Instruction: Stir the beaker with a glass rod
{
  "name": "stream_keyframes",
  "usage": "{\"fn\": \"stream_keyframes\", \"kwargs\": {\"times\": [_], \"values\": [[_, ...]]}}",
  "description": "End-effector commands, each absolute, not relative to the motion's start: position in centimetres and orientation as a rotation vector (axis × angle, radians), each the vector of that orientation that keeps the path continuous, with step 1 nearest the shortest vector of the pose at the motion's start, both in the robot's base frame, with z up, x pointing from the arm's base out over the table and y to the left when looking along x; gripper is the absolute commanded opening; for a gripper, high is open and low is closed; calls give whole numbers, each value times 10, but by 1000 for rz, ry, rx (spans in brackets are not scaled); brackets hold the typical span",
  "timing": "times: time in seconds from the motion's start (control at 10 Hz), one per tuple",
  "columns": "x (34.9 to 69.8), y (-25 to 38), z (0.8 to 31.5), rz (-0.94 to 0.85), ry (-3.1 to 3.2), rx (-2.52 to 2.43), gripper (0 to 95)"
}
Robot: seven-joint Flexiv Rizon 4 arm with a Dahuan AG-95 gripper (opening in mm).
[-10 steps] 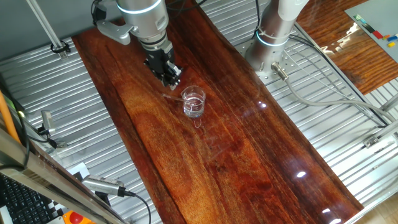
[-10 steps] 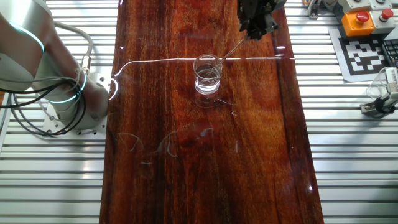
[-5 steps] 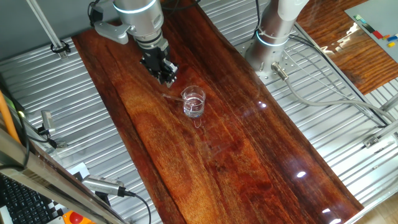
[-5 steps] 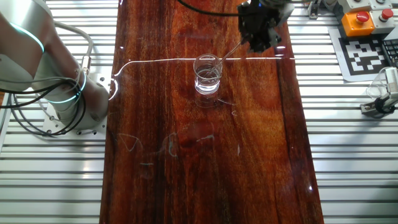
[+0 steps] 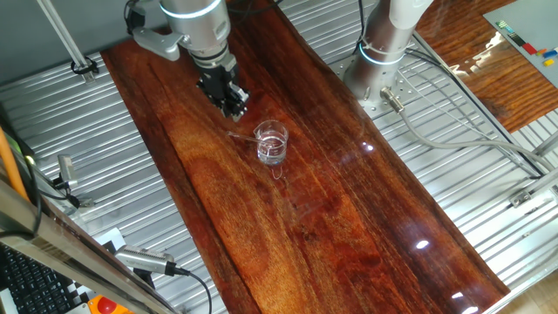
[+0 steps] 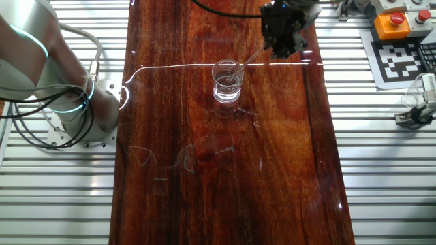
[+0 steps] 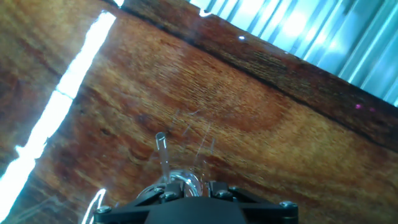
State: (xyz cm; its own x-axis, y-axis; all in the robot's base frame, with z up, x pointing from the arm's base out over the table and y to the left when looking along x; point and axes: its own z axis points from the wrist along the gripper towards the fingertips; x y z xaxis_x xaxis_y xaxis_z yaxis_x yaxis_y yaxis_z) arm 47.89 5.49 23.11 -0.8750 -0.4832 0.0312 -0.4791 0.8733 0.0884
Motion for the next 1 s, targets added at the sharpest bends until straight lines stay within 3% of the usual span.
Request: {"fn": "stream_keyframes", "kwargs": {"times": [0.1, 0.3, 0.4, 0.8, 0.9, 1.0], "values": [[492, 16, 221, -98, -2937, 958, 0], [499, -6, 203, -151, -2932, 1022, 0], [498, -4, 202, -152, -2936, 1009, 190], [498, -4, 202, -88, -2982, 862, 190], [501, -10, 203, -23, -2972, 927, 0], [506, -23, 205, -36, -2959, 968, 0]]}}
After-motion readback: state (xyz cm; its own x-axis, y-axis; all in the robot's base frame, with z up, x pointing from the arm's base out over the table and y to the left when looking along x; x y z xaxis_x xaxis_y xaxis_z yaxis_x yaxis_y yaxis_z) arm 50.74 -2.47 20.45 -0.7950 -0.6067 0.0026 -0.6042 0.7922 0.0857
